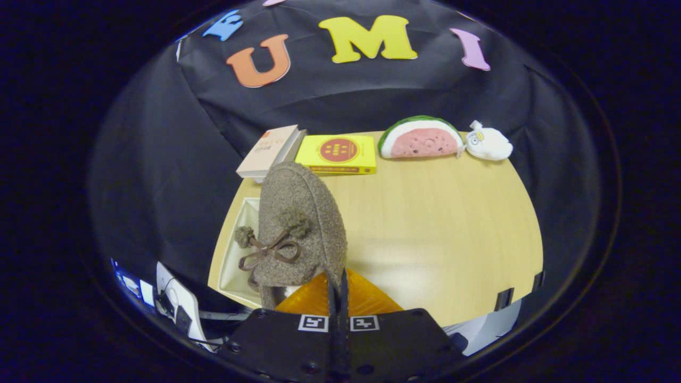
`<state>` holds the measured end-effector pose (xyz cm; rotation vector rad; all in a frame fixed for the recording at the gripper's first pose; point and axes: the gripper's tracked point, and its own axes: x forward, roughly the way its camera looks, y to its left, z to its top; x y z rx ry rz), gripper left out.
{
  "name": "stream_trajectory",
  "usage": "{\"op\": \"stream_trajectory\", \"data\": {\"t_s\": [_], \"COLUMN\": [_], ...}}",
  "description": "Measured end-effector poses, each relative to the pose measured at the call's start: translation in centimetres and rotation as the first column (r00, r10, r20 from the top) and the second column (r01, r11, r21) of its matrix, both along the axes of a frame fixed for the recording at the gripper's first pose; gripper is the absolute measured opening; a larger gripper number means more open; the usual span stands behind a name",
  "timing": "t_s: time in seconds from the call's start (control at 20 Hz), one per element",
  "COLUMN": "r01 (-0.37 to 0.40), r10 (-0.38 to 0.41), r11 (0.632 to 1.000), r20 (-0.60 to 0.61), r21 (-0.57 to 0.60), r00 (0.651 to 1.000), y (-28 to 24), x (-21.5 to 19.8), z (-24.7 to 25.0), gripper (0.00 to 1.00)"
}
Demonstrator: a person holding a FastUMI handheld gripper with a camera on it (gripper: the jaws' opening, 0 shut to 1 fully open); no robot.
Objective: Open the storage box then place both shoes into the box .Put the left shoe in first, then the right shoe, with the right side of both shoes facing outward in a uniform manner.
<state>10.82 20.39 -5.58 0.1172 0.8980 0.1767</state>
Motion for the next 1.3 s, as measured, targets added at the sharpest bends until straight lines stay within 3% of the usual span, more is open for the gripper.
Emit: {"op": "stream_trajectory", "data": {"t_s": [0.3, 0.4, 0.6, 0.8, 1.0, 1.15, 1.3], "r01": [-0.052, -0.038, 0.048, 0.038, 0.11, 0.107, 0.173], "r10": [0.056, 0.044, -0.047, -0.039, -0.11, -0.109, -0.173], "r11": [0.997, 0.997, 0.999, 0.999, 0.994, 0.994, 0.985], "r20": [-0.07, -0.094, -0.096, -0.077, -0.016, -0.041, 0.035], "r21": [0.05, 0.063, 0.013, -0.02, -0.024, -0.03, -0.005], "r00": [0.996, 0.995, 0.994, 0.996, 0.994, 0.993, 0.984], "y": [10.4, 12.5, 11.8, 12.2, 11.0, 10.7, 9.0], "x": [1.3, 2.6, 4.5, 5.6, 7.3, 7.2, 7.9], "z": [-5.2, -6.5, -9.1, -9.4, -8.7, -9.7, -8.4], "gripper": [0.0, 0.0, 0.0, 0.0, 0.0, 0.0, 0.0]}}
